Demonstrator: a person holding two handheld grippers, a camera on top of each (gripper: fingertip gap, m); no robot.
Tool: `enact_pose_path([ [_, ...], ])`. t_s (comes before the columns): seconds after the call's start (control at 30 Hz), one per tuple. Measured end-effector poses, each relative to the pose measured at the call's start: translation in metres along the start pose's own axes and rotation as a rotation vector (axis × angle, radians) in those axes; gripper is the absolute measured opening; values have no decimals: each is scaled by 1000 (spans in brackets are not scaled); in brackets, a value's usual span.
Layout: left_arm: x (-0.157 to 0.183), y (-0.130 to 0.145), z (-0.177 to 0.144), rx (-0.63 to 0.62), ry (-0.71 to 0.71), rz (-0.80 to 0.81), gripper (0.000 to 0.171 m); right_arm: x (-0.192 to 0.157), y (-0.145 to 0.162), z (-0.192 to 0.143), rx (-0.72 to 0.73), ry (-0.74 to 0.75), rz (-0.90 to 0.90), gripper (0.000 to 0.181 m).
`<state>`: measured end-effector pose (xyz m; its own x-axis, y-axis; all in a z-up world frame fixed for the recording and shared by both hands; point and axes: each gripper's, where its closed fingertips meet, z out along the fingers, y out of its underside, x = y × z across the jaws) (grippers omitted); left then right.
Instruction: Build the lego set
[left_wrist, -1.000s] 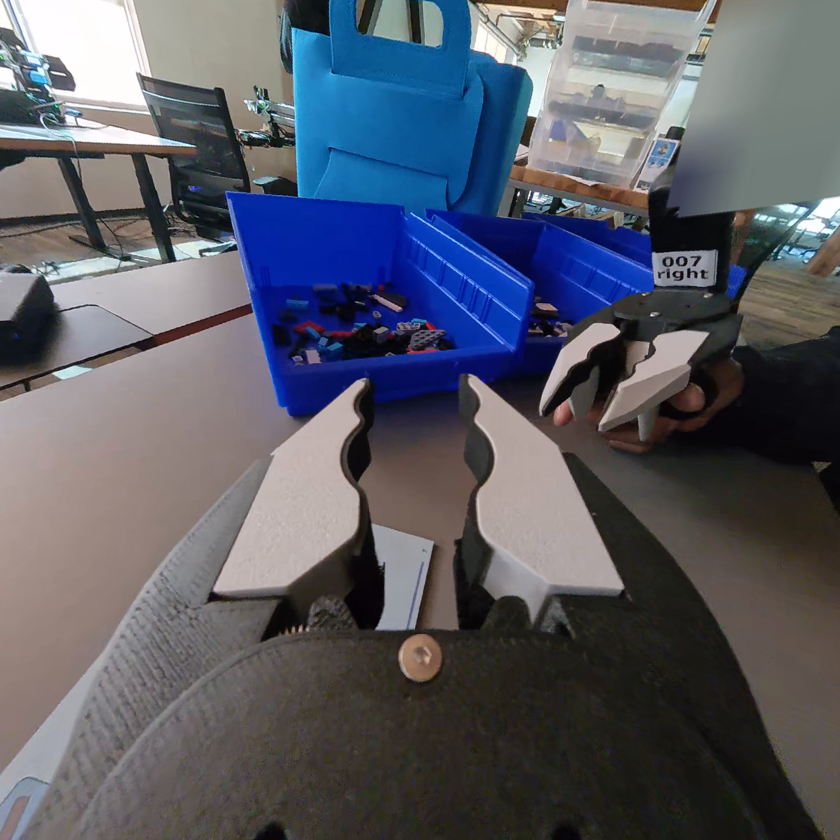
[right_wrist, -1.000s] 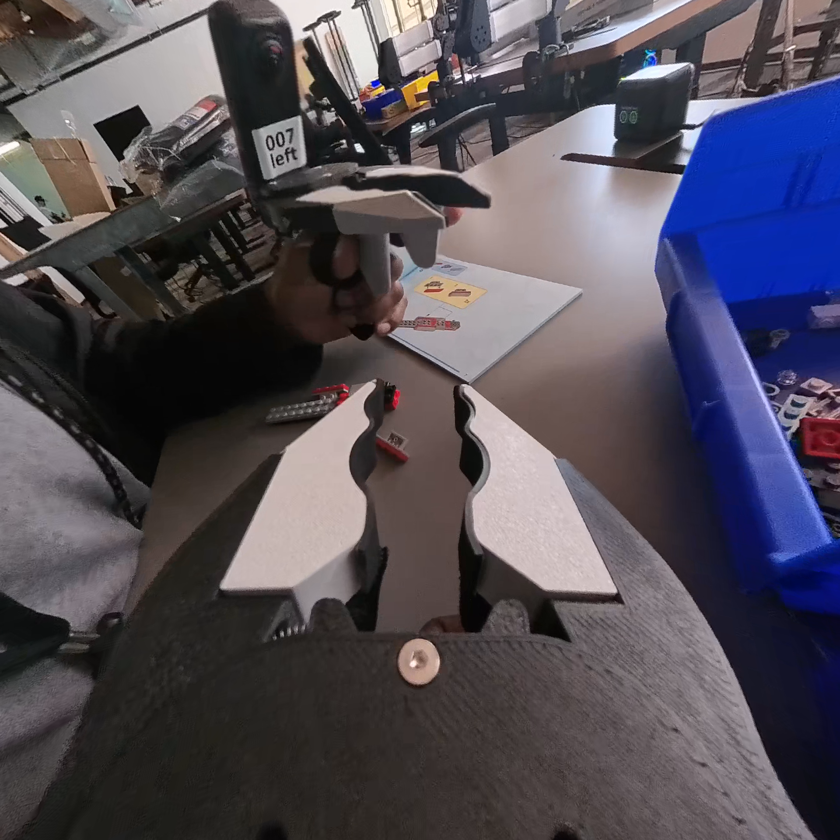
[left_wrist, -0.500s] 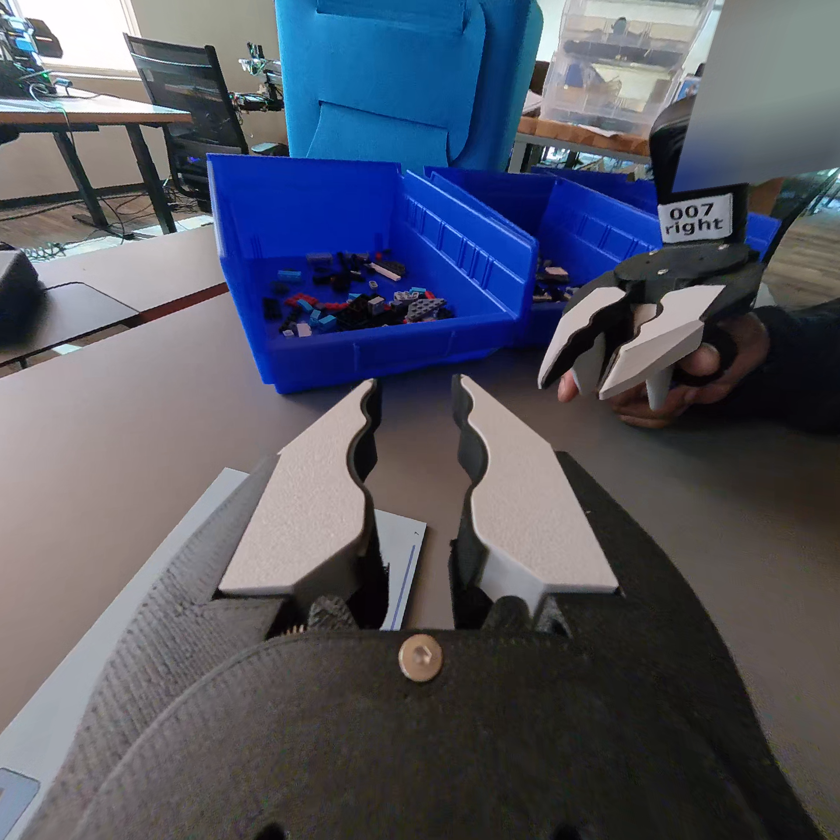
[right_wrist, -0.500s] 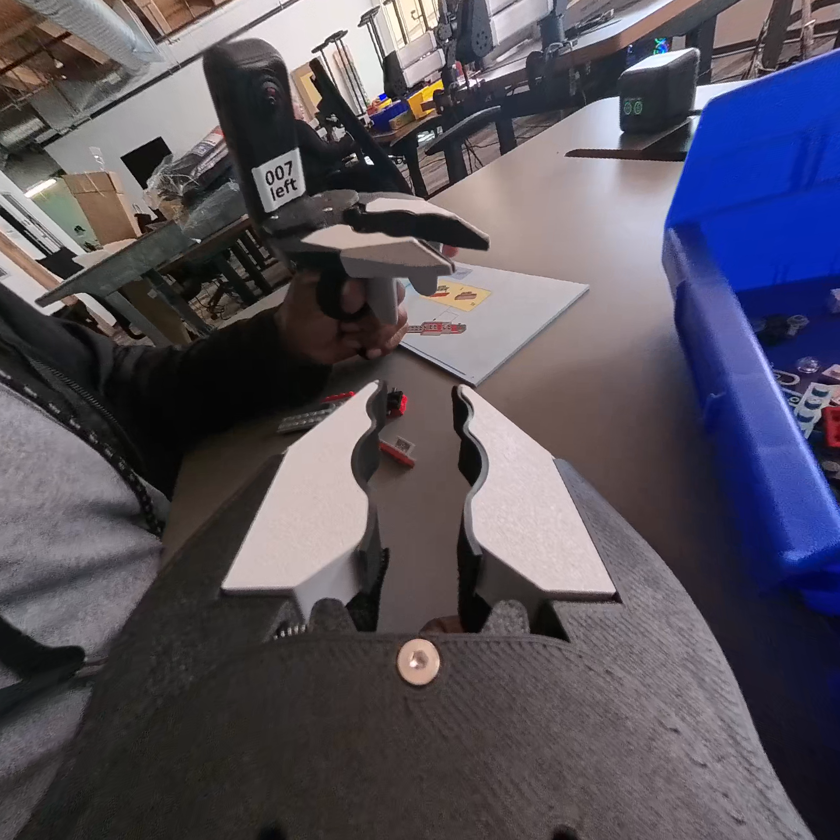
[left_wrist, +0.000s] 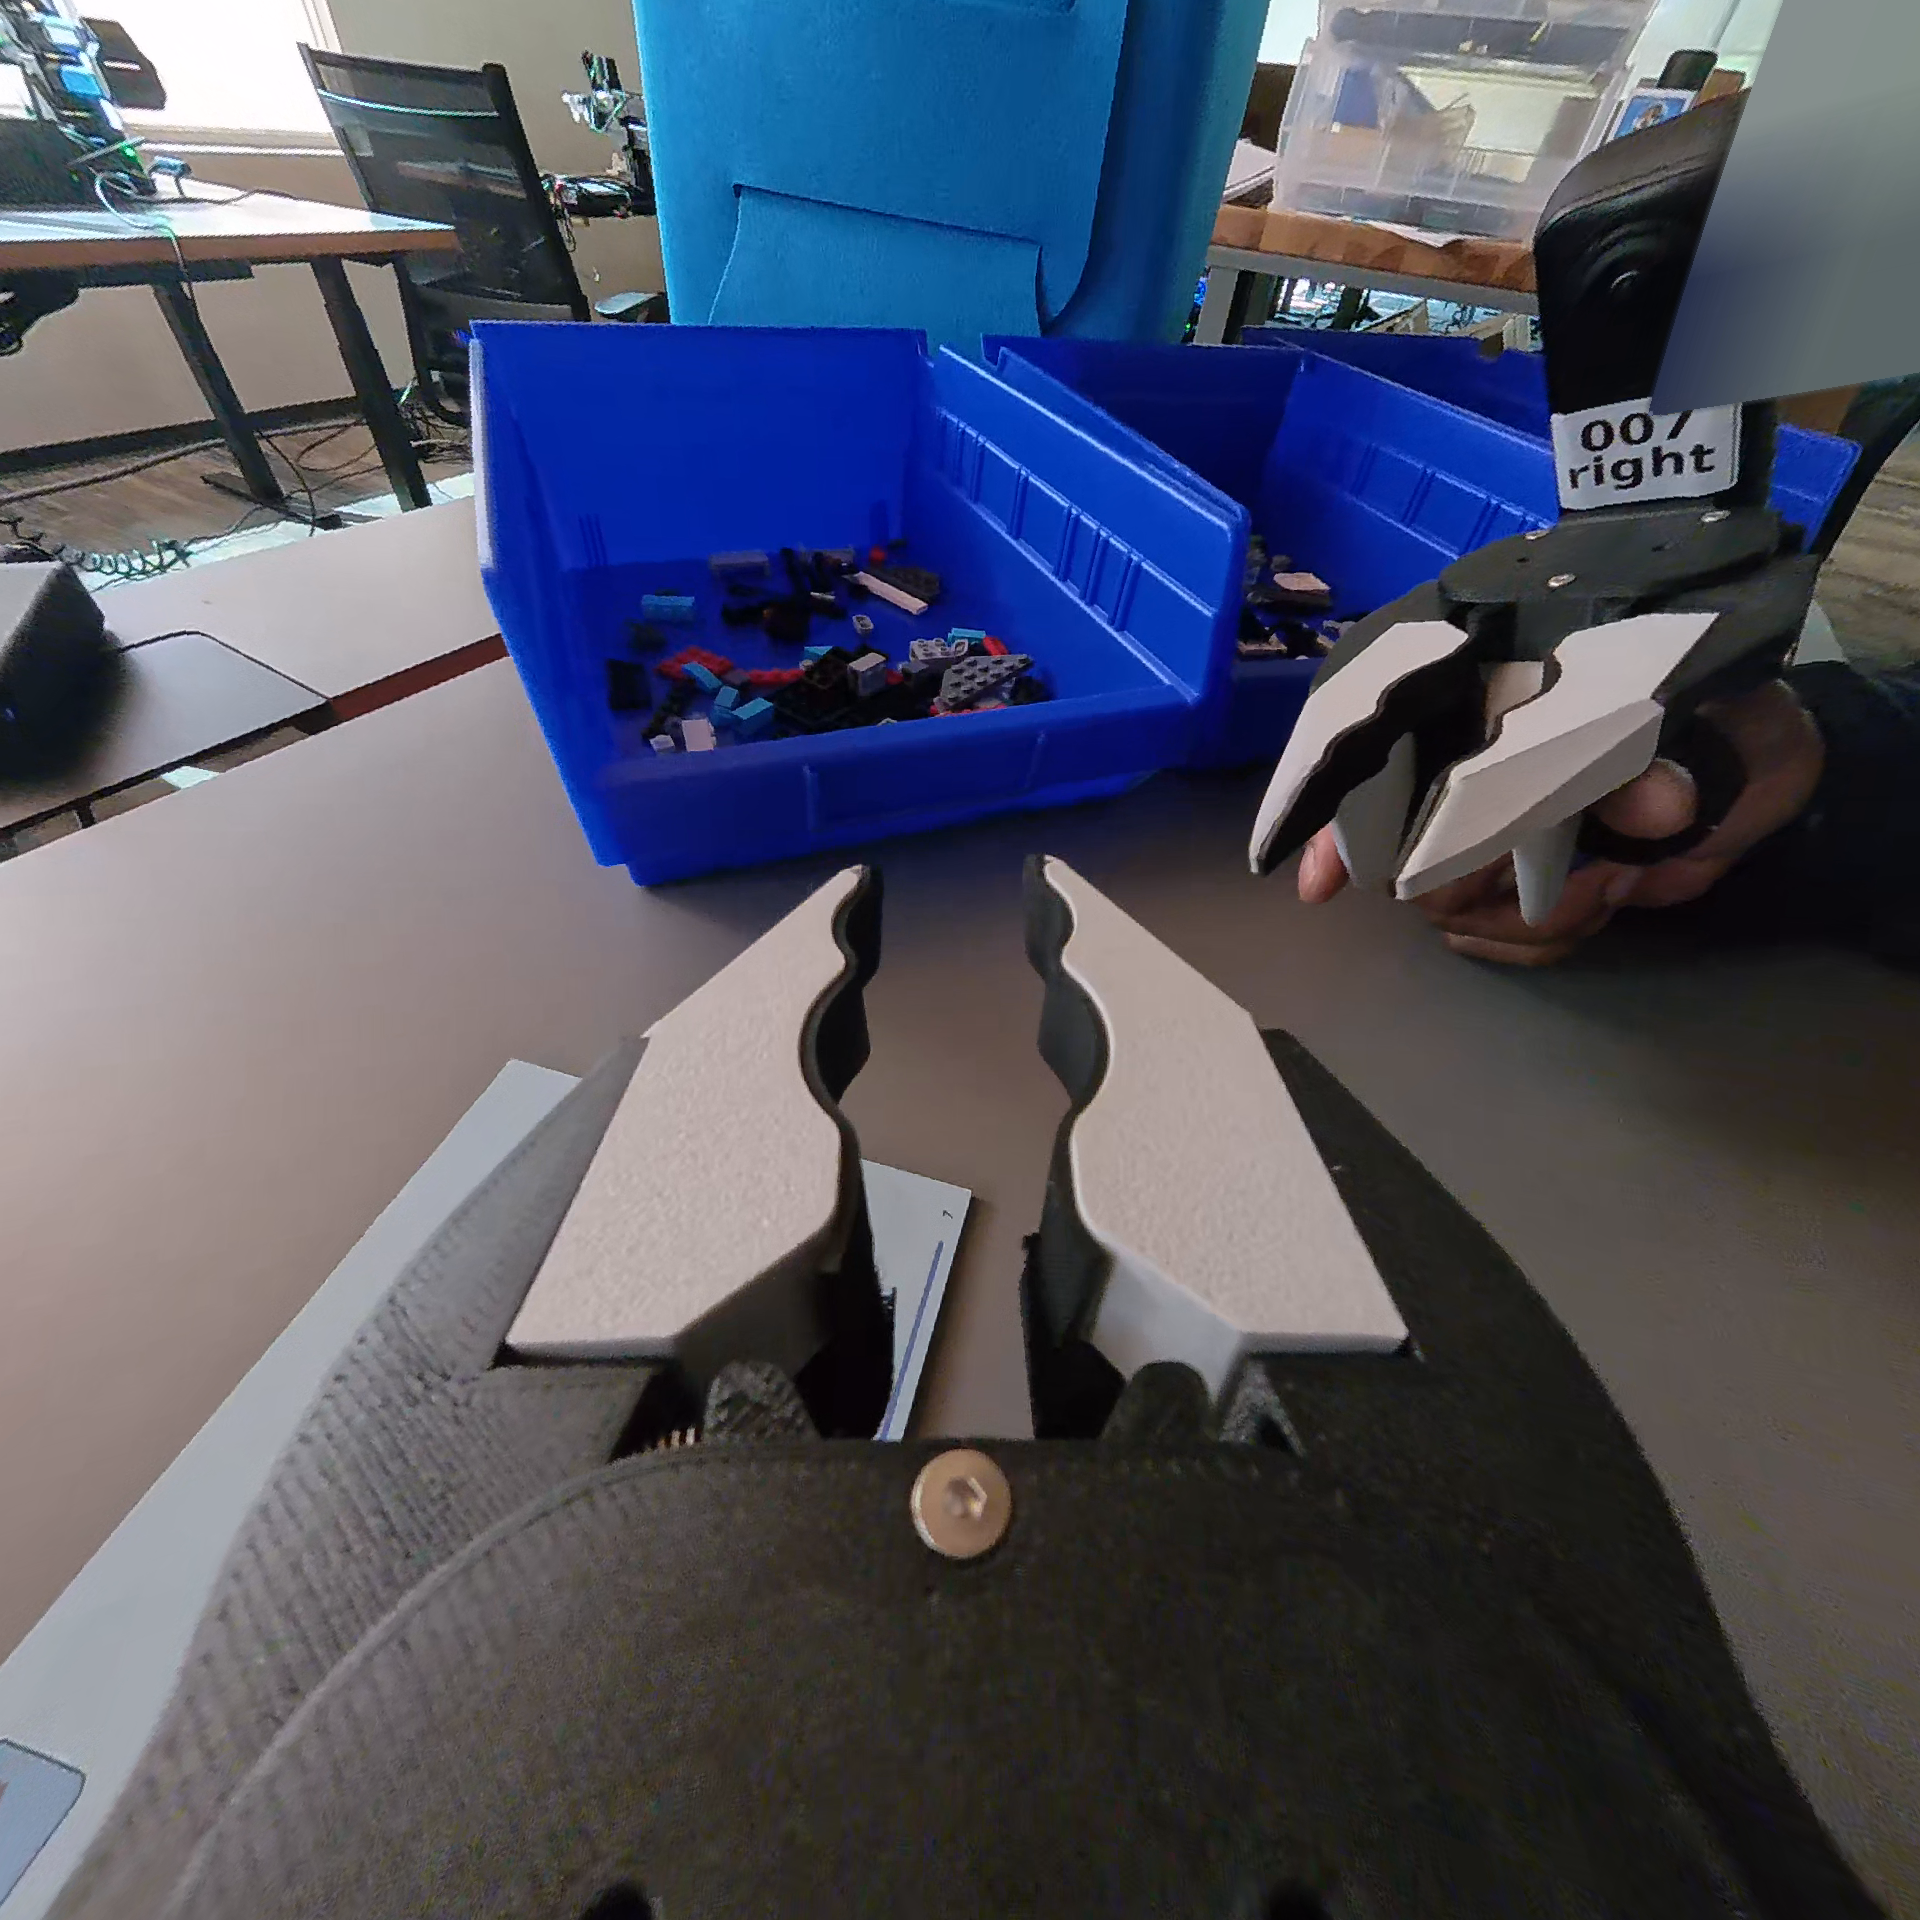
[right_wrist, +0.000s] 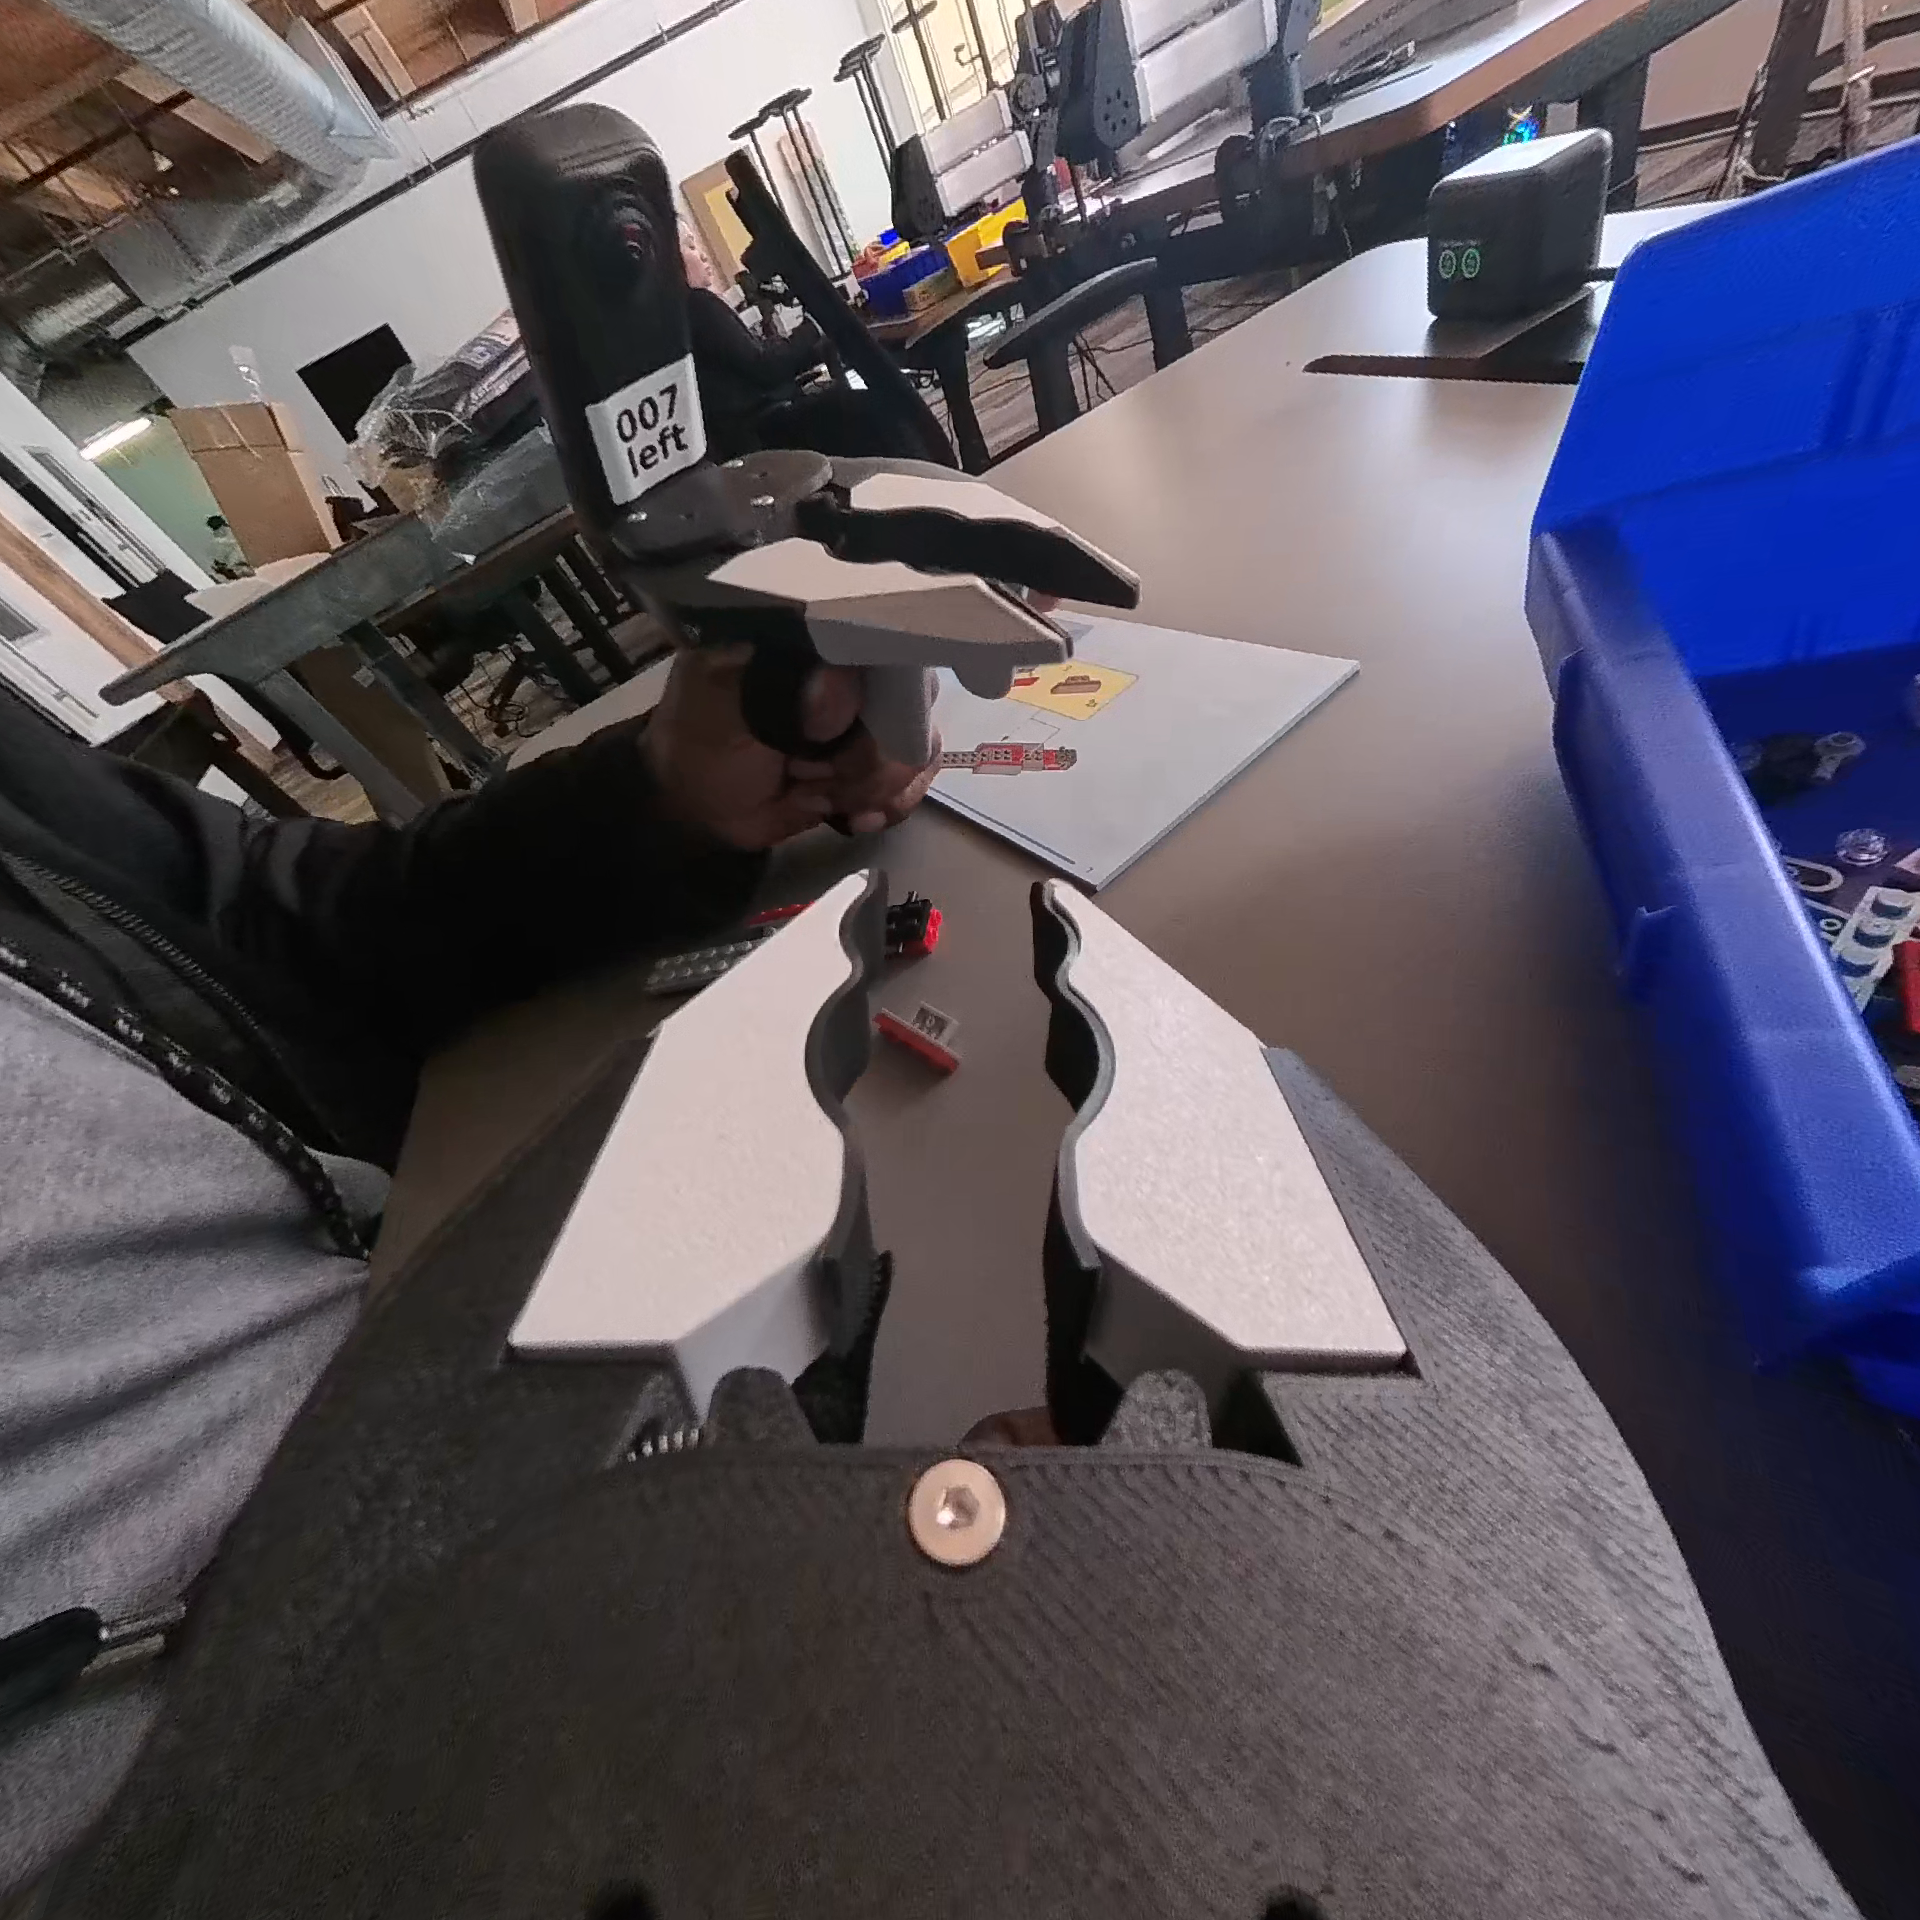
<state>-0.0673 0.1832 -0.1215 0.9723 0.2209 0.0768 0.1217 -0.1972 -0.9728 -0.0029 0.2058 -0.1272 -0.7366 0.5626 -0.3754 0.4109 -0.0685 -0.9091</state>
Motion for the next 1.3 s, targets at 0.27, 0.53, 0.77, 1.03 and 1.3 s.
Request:
enact_pose_path([
  [0.27, -1, 2, 0, 0, -3, 1, 27, 1, 0, 0, -2, -2, 12, 31],
  [0.53, -2, 3, 1, -5, -1, -2, 27, 1, 0, 1, -2, -5, 18, 31],
  [0.77, -3, 4, 3, -13, -17, -5, 27, 1, 0, 1, -2, -6, 16, 30],
  [1.03, -5, 8, -4, -43, -84, -15, 27, 1, 0, 0, 4, 0, 13, 26],
  [1.3, -5, 23, -26, -78, -185, -73, 27, -5, -6, -5, 49, -18, -22, 12],
])
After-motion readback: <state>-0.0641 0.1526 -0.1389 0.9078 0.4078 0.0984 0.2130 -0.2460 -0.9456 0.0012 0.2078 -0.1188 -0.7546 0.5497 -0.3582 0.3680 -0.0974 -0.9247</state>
